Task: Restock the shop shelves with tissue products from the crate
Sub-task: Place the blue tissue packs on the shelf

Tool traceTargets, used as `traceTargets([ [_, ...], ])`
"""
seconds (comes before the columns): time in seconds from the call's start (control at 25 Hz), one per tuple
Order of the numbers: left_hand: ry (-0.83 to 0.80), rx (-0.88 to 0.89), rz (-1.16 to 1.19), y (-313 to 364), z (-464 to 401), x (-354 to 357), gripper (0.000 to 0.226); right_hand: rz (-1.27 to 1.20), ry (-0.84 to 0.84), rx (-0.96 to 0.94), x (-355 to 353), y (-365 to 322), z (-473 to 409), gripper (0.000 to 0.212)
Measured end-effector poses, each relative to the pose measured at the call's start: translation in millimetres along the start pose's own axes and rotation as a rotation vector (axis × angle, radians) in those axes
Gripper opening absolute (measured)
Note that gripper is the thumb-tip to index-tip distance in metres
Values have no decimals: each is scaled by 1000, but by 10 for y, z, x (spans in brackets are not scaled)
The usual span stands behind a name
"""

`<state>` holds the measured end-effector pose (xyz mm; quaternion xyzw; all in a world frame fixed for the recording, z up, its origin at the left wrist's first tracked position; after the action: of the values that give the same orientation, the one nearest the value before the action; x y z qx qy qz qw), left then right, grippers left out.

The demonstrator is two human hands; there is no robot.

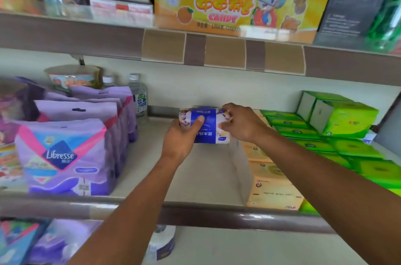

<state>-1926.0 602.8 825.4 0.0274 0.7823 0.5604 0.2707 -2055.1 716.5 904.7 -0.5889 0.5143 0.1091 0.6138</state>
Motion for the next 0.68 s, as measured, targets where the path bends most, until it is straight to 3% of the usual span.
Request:
traceTargets([
  [0.08, -62, -56, -44, -44, -55, 133, 75, 12, -60, 56, 13, 79, -70, 55],
  [0.16, -108, -95, -53, -100, -94, 257, 82, 27, -108, 95, 21, 153, -111, 63],
  [0.36, -106, -150, -4, -149, -153, 352, 73, 152, -144, 151, 58, 255, -195, 78],
  [0.68, -111, -158, -44, -138, -277, 400, 68, 269, -129, 182, 194, 317, -342, 68],
])
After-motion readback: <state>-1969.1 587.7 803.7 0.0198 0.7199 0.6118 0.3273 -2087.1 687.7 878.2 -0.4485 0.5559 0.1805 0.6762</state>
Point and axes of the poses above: each hand's wrist, its own z-axis away from the middle knuckle, its own x-axis out of the palm, y = z × x, the point moved 1 cm from there along -z, towards the middle knuckle, and after that the axes turned 14 degrees about -z, right-handed, at the moved point
